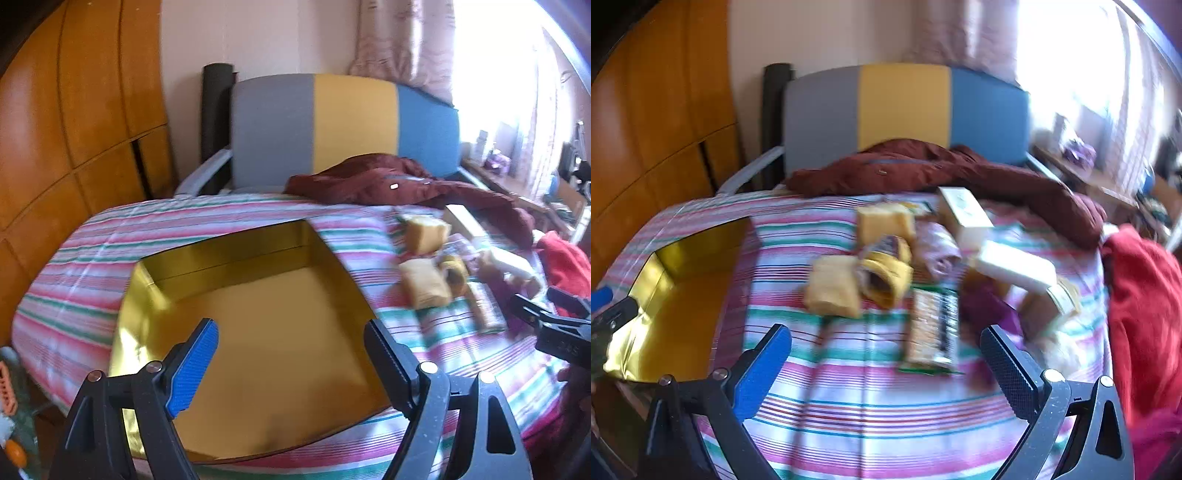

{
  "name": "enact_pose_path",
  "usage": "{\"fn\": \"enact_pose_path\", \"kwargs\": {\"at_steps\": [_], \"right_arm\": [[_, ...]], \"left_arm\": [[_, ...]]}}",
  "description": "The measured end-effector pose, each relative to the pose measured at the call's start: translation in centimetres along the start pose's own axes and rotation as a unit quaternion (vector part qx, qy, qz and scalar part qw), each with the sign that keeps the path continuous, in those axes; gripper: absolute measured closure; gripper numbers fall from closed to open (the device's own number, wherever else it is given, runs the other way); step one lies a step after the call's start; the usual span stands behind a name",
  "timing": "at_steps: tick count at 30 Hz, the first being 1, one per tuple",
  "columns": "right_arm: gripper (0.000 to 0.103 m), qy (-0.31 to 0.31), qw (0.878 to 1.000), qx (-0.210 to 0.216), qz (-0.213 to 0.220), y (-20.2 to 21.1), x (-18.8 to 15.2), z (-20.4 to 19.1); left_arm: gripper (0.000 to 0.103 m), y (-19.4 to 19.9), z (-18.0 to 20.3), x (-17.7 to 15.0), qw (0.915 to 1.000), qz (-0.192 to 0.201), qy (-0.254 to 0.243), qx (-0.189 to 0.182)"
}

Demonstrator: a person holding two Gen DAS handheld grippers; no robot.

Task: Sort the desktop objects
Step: 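Move both tools over the pile of items on the bedspread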

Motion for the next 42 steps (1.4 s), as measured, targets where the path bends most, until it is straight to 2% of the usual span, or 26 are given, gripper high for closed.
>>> {"fn": "enact_pose_path", "kwargs": {"at_steps": [7, 16, 20, 24, 30, 35, 39, 42], "right_arm": [[0.000, -0.054, 0.998, -0.031, -0.013, 0.0, -0.4, 5.6], [0.000, -0.076, 0.996, -0.028, -0.029, 0.5, -1.1, 9.3], [0.000, -0.067, 0.997, -0.016, -0.034, 0.4, -1.1, 9.2], [0.000, -0.059, 0.997, 0.020, -0.047, -0.3, -0.6, 8.2], [0.000, -0.017, 0.995, 0.067, -0.065, -2.8, 1.0, 5.6], [0.002, -0.011, 0.989, 0.099, -0.106, -6.7, 1.5, 4.4], [0.007, -0.008, 0.986, 0.090, -0.138, -9.3, 1.5, 4.2], [0.010, -0.004, 0.987, 0.076, -0.142, -10.3, 2.0, 4.5]], "left_arm": [[0.020, -0.3, 3.2, 0.7, 0.9983, 0.001, -0.019, -0.055], [0.022, -2.6, 6.2, 1.8, 0.9929, -0.058, -0.003, -0.104], [0.022, -3.0, 8.0, 2.2, 0.9908, -0.061, -0.024, -0.118], [0.022, -3.5, 9.1, 2.9, 0.9890, -0.066, -0.037, -0.127], [0.028, -4.8, 9.4, 4.1, 0.9865, -0.083, -0.018, -0.140], [0.028, -6.0, 9.5, 5.0, 0.9853, -0.093, -0.009, -0.143], [0.028, -6.8, 10.1, 5.4, 0.9839, -0.101, -0.017, -0.147], [0.028, -7.8, 10.8, 5.5, 0.9826, -0.113, -0.028, -0.145]]}}
Point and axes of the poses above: each gripper's, at about its wrist camera, not at the fingertips, and y roughly against the way its jaws point, z to its right, x to its top, the point moved 2 cm from there along -y, roughly the way its jaws point, and after that the axes turned 4 degrees about -z, right-handed, at the moved point
